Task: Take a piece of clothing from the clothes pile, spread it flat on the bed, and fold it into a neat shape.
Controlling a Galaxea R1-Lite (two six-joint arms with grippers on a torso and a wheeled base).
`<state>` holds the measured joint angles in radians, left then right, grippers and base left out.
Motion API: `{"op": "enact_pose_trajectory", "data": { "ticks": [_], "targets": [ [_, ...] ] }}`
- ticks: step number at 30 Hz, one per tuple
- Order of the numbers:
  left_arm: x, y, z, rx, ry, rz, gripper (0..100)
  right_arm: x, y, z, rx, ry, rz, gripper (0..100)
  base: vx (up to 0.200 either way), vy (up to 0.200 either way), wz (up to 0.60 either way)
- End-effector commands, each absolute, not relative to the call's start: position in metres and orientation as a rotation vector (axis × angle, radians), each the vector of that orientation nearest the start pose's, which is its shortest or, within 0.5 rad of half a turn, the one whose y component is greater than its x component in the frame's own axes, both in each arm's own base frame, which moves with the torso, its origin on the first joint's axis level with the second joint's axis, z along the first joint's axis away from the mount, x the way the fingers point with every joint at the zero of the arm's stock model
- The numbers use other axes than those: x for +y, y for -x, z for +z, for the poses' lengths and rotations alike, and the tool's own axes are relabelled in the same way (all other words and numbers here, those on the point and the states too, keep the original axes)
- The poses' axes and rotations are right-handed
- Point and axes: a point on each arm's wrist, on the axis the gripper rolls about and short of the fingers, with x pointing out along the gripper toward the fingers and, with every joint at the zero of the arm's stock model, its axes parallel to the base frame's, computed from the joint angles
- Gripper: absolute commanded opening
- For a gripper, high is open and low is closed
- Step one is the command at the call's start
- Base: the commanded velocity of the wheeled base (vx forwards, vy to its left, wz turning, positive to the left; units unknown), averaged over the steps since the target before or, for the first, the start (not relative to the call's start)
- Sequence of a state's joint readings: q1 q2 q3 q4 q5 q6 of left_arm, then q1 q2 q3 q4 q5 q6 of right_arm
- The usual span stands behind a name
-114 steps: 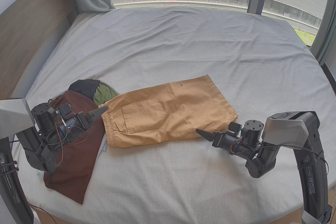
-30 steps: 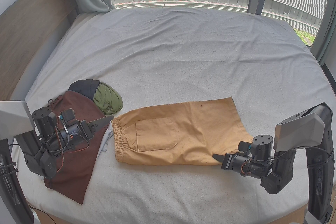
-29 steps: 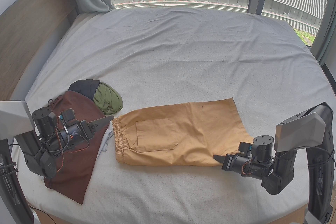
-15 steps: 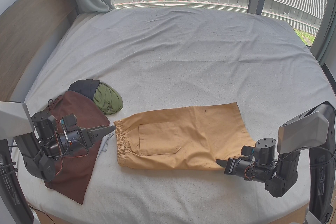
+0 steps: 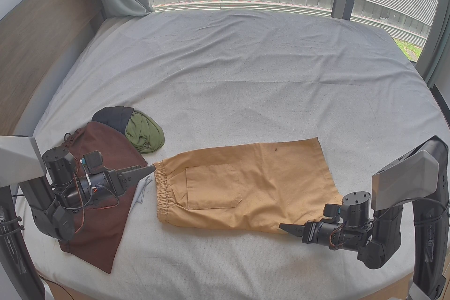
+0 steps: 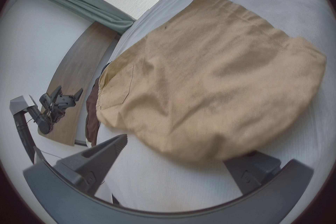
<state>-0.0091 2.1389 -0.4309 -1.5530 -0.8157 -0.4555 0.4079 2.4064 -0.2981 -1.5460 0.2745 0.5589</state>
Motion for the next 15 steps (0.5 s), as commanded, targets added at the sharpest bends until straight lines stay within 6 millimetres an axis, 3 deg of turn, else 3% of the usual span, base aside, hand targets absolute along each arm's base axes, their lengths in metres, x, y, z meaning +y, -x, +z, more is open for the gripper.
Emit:
{"op": "enact_pose_trajectory", "data": {
  "ticks": [1,9,11,12,15],
  "targets": [
    [-0.018,-0.308,0.054,0.330,0.490,-0.772,100,0.115,-0.243,-0.038,0.790,-0.478,0.513,100,0.000,0.000,0.00],
    [-0.017,-0.306,0.053,0.330,0.480,-0.772,100,0.109,-0.200,-0.009,0.852,-0.417,0.744,100,0.000,0.000,0.00],
    [-0.017,-0.306,0.053,0.330,0.478,-0.772,100,0.109,-0.200,-0.008,0.847,-0.417,0.749,100,0.000,0.000,0.00],
    [-0.018,-0.306,0.051,0.329,0.465,-0.776,100,0.109,-0.199,0.007,0.786,-0.418,0.779,100,0.000,0.000,0.00],
    [-0.018,-0.306,0.050,0.332,0.461,-0.778,100,0.109,-0.198,0.018,0.740,-0.421,0.795,100,0.000,0.000,0.00]
  ]
}}
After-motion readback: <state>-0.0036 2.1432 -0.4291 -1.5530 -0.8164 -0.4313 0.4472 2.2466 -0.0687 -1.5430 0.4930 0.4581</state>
